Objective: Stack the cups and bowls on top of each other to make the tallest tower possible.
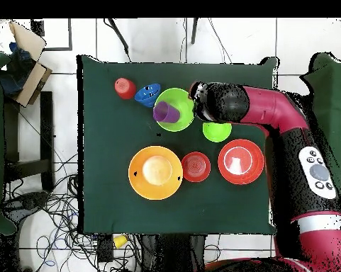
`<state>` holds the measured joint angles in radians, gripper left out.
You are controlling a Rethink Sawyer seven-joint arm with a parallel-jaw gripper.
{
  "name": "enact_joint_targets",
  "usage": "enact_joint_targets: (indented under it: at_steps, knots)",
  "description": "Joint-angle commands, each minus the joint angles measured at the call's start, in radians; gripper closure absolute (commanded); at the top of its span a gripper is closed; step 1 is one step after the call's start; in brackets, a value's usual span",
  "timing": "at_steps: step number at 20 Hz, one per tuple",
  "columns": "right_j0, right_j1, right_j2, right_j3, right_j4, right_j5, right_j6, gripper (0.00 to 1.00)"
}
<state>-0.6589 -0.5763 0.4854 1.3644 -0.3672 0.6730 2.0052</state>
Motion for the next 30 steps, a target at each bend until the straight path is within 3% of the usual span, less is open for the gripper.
enact_joint_targets:
  at_steps: [1,10,16,24,30]
  knots:
    - [-0.036,0.02,0.115,0.006,-0.021,0.13,-0.301,0.0]
    - [0.012,0.118,0.009,-0.022,-0.138,-0.065,-0.124,0.0]
    - [0.061,0.109,-0.085,0.014,-0.175,-0.149,0.013,0.0]
    - [0.089,0.093,-0.176,0.032,-0.209,-0.208,0.059,0.0]
    - [0.076,0.098,-0.177,0.029,-0.196,-0.214,0.023,0.0]
